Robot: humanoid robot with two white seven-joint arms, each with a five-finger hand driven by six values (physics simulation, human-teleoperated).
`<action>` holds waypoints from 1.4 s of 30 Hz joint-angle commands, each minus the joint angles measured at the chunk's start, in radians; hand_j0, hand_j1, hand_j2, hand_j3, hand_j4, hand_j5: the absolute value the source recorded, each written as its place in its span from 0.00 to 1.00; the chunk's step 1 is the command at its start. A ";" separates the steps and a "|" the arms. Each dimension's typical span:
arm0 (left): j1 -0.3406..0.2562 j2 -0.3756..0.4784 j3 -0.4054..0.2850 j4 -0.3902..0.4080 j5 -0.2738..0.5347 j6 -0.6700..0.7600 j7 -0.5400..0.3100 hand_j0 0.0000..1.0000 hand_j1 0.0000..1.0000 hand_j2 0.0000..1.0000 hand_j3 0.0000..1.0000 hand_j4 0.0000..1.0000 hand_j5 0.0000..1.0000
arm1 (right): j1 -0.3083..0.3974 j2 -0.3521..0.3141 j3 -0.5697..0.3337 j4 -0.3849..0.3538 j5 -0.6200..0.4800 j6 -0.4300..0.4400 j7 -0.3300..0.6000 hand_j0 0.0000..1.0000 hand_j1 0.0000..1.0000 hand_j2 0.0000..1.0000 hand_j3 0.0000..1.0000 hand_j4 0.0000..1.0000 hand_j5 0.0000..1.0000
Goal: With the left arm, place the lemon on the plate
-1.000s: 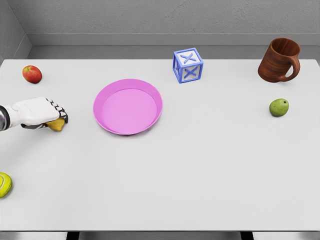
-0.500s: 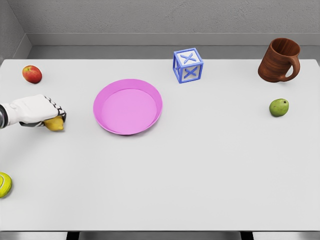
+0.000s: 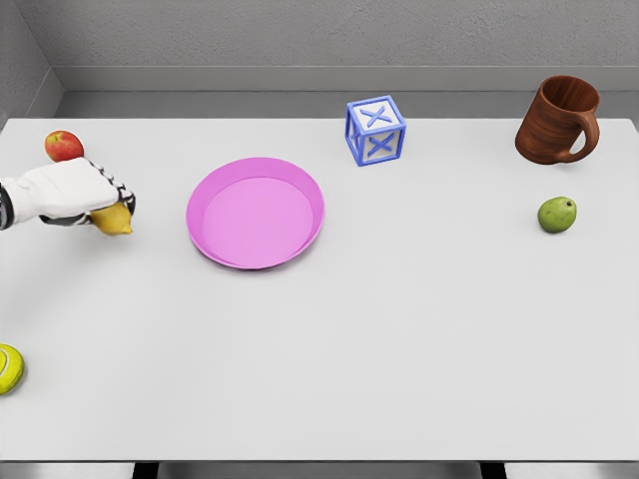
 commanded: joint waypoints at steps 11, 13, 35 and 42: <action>-0.025 -0.079 0.002 0.001 0.004 0.002 -0.003 0.53 0.53 0.53 0.53 0.53 0.53 | 0.000 0.000 0.000 0.000 0.000 0.000 0.000 1.00 1.00 1.00 1.00 1.00 1.00; -0.028 -0.094 0.002 0.001 0.004 0.002 -0.003 0.53 0.53 0.53 0.53 0.53 0.53 | -0.002 0.000 0.001 0.000 0.000 0.000 0.000 1.00 1.00 1.00 1.00 1.00 1.00; -0.066 -0.238 0.001 0.007 -0.002 0.002 -0.004 0.53 0.53 0.53 0.53 0.53 0.53 | 0.000 0.000 0.000 0.000 0.000 0.000 0.000 1.00 1.00 1.00 1.00 1.00 1.00; -0.075 -0.297 -0.001 0.007 -0.012 0.002 -0.004 0.53 0.53 0.53 0.53 0.53 0.53 | -0.002 0.000 0.001 0.000 0.000 0.000 0.000 1.00 1.00 1.00 1.00 1.00 1.00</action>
